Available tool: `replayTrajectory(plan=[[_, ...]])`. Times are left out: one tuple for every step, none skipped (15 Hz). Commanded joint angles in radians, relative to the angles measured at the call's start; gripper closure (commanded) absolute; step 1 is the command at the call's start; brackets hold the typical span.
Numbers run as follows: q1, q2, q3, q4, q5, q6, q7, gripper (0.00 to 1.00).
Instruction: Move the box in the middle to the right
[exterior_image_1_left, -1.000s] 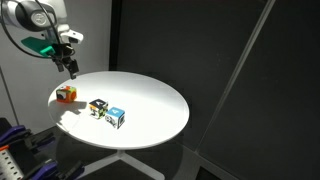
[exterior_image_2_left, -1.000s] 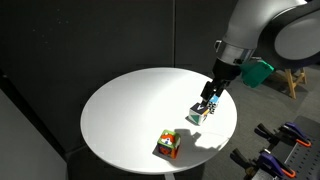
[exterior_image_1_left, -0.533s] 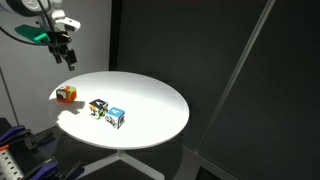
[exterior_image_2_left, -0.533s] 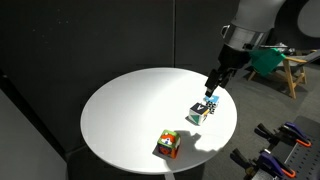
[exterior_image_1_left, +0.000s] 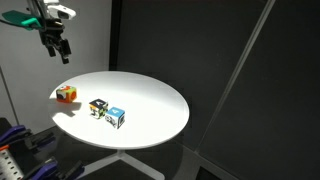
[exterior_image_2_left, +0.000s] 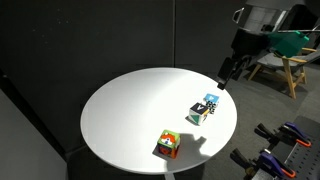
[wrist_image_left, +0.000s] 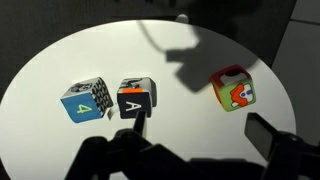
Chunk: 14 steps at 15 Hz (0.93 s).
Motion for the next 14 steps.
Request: replayTrajectory(plan=[[-0.003,-0.098,-0.013,-0.014,0.011,-0.072,-0.046,0.00],[0.000,-0.116,-0.019,-0.016,0.010,-0.082,-0.067,0.00],[0.002,-0.134,-0.024,-0.016,0.010,-0.096,-0.083,0.00],[0.005,-0.151,-0.030,-0.018,0.009,-0.103,-0.104,0.00],[0.009,-0.163,-0.037,-0.017,0.013,-0.117,-0.126,0.00],[0.011,-0.177,-0.043,-0.018,0.014,-0.130,-0.147,0.00],[0.013,-0.188,-0.050,-0.017,0.016,-0.147,-0.168,0.00],[0.014,-0.199,-0.056,-0.017,0.017,-0.162,-0.184,0.00],[0.016,-0.208,-0.063,-0.015,0.019,-0.185,-0.203,0.00],[0.016,-0.215,-0.071,-0.012,0.023,-0.208,-0.219,0.00],[-0.005,-0.177,-0.037,-0.003,0.006,-0.169,-0.173,0.00],[-0.005,-0.183,-0.040,-0.003,0.007,-0.177,-0.178,0.00],[-0.005,-0.183,-0.039,-0.003,0.007,-0.176,-0.178,0.00],[-0.005,-0.181,-0.038,-0.003,0.006,-0.176,-0.178,0.00]])
